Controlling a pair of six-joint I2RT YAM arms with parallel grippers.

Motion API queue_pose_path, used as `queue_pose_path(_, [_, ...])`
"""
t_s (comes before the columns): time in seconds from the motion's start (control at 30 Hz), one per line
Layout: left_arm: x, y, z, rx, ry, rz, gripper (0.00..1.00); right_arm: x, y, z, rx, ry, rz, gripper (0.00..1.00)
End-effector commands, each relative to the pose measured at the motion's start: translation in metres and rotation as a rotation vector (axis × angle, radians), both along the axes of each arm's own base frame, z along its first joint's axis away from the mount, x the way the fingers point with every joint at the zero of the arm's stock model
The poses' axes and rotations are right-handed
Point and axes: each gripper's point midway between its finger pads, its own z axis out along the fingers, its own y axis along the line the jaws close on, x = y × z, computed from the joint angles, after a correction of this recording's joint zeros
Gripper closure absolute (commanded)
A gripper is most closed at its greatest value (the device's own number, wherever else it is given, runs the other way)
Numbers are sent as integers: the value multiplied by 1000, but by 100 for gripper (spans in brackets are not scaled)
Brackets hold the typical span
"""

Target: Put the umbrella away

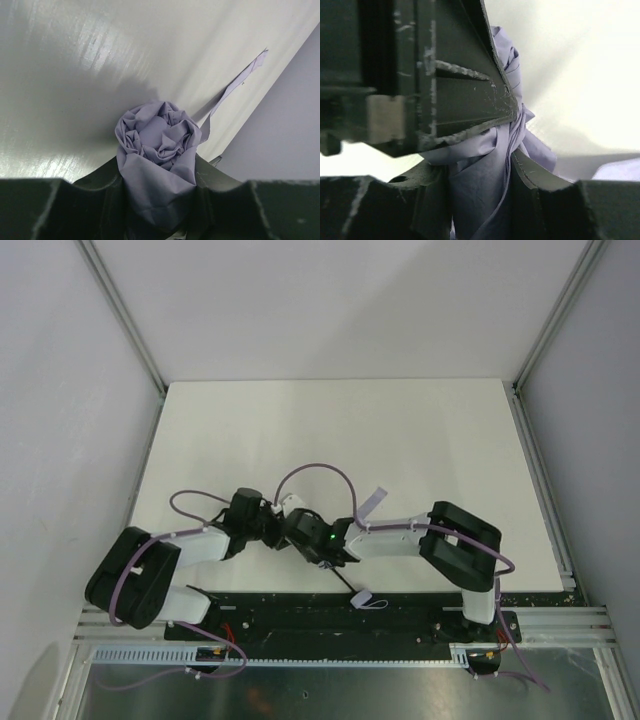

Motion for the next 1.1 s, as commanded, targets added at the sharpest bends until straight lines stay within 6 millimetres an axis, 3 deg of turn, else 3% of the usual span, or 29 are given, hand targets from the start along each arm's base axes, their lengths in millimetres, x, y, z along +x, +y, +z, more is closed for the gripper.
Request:
queue_pose_path(0.0, [-22,20,-26,113,96,16,70,-7,-29,-53,62,244,-15,100])
queue_pose_path(0.07, [-20,20,-23,118,69,5,48,-11,-25,-59,164,348,17,100])
queue_pose_path(0.2, [-22,22,-23,127,54,-3,21,-24,-13,-55,399,549,95,100])
queue_pose_path(0.3, [-25,23,-29,137,75,-10,13,-29,-7,-39,577,674,152,100])
queue_pose_path(0.43, [-25,23,-39,159,100,-25,14,-32,-1,-18,740,782,225,100])
queue_pose_path(0.57, [-18,19,-39,157,87,-31,28,-36,5,1,851,851,299,100])
queue_pose_path(0.87, [-7,8,-23,131,33,-40,93,-26,4,1,824,796,244,100])
queue_pose_path(0.9, [-8,8,-23,129,34,-42,96,-23,2,-1,800,768,229,98])
queue_pose_path(0.97, [-10,7,-23,121,42,-35,99,-13,-4,-5,726,692,166,86])
queue_pose_path(1.07, [-13,8,-22,107,67,-9,100,-6,-17,-15,525,542,88,57])
